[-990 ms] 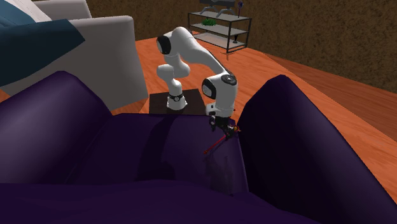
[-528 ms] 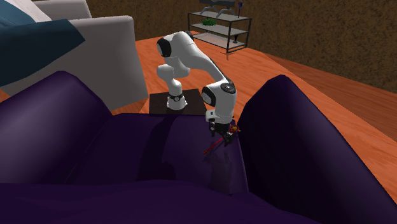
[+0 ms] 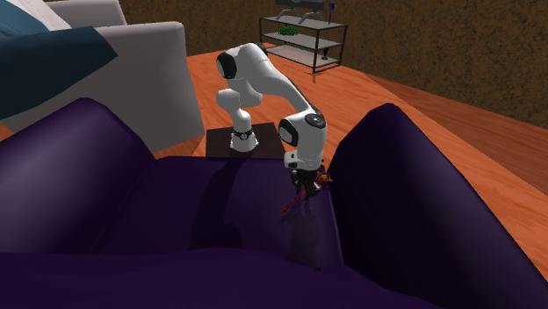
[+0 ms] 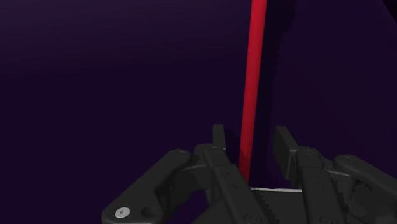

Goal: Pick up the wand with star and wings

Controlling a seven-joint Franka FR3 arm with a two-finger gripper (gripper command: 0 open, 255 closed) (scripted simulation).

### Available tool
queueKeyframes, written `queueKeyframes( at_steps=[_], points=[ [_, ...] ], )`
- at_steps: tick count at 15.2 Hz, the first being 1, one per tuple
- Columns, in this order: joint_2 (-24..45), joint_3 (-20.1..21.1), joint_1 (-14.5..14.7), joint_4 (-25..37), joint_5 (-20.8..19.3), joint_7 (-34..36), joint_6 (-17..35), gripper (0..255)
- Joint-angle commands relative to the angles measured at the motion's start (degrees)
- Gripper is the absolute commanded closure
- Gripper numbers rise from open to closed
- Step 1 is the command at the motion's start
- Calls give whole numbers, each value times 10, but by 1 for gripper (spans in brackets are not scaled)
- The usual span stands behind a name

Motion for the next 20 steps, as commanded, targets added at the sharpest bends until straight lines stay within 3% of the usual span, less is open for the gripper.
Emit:
queueKeyframes(
  at_steps=[1, 20],
  points=[
    [5, -1, 0, -2, 0, 0, 2, 255],
    [-44, 12, -6, 49, 27, -19, -93, 255]
  ],
)
